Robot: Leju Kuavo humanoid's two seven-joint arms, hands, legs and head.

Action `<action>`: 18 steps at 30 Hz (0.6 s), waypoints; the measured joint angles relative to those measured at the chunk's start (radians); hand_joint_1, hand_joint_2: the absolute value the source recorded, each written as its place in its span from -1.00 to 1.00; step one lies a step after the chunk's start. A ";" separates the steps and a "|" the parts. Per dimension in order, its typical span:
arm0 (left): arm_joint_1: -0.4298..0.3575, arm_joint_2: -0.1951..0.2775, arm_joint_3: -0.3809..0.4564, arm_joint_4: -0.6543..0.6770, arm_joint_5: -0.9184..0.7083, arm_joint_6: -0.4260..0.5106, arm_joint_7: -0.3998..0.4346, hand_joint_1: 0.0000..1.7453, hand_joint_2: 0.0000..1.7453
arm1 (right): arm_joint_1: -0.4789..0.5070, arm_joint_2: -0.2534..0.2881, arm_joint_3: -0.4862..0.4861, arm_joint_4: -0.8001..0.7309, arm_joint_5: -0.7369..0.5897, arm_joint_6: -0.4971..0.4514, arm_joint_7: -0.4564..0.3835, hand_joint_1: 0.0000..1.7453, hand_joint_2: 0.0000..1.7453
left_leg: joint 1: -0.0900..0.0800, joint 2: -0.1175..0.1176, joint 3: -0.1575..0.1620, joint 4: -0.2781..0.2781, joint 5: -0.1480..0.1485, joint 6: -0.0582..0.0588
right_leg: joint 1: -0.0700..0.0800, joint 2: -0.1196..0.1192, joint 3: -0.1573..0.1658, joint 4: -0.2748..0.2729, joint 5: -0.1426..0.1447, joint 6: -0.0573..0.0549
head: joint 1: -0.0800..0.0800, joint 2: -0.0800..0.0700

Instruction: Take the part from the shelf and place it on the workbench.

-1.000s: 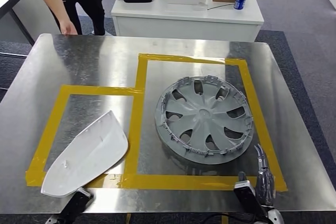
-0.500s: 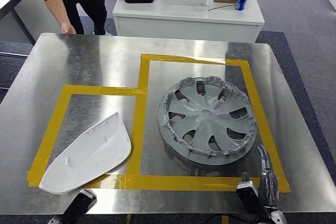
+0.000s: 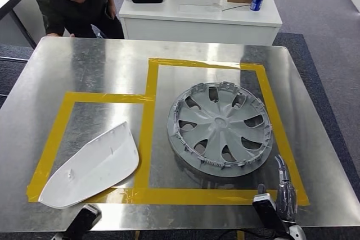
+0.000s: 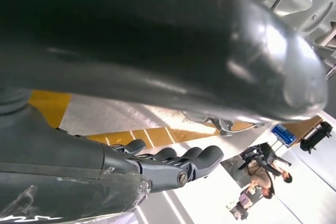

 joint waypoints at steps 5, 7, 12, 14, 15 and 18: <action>0.010 -0.001 0.009 0.000 0.005 -0.004 0.000 -1.00 -1.00 | 0.000 0.005 0.002 0.000 -0.006 0.000 0.002 -1.00 -1.00 | 0.001 0.001 0.000 0.000 0.000 0.000 | 0.001 0.000 -0.001 0.000 0.000 0.000 | 0.000 0.000; 0.012 -0.002 0.013 -0.001 0.009 -0.004 0.000 -1.00 -1.00 | 0.001 0.007 0.002 0.000 -0.016 0.003 0.001 -1.00 -1.00 | 0.001 0.001 0.000 0.000 0.000 0.000 | 0.001 0.000 -0.001 0.000 0.000 0.000 | 0.000 0.000; 0.018 -0.009 0.021 -0.011 0.041 -0.012 0.000 -1.00 -1.00 | 0.001 0.012 -0.004 -0.002 -0.041 0.016 -0.005 -1.00 -1.00 | 0.003 0.002 0.000 0.000 0.000 0.000 | 0.003 0.002 -0.001 0.000 0.001 0.000 | 0.000 0.000; 0.021 -0.011 0.022 -0.018 0.056 -0.013 0.001 -1.00 -1.00 | 0.001 0.014 -0.006 -0.004 -0.043 0.017 -0.006 -1.00 -1.00 | 0.004 0.002 0.000 0.000 0.000 0.000 | 0.004 0.004 -0.002 0.000 0.001 0.000 | 0.000 0.000; 0.023 -0.012 0.023 -0.021 0.064 -0.013 0.001 -1.00 -1.00 | 0.001 0.016 -0.006 -0.006 -0.043 0.018 -0.006 -1.00 -1.00 | 0.004 0.003 0.000 0.000 0.000 0.000 | 0.004 0.004 -0.002 0.000 0.001 0.000 | 0.000 0.000; 0.028 -0.012 0.023 -0.032 0.091 -0.011 0.001 -1.00 -1.00 | 0.001 0.019 -0.006 -0.010 -0.044 0.018 -0.005 -1.00 -1.00 | 0.006 0.005 0.000 0.000 -0.001 -0.001 | 0.006 0.007 -0.003 0.000 0.002 0.000 | 0.000 0.000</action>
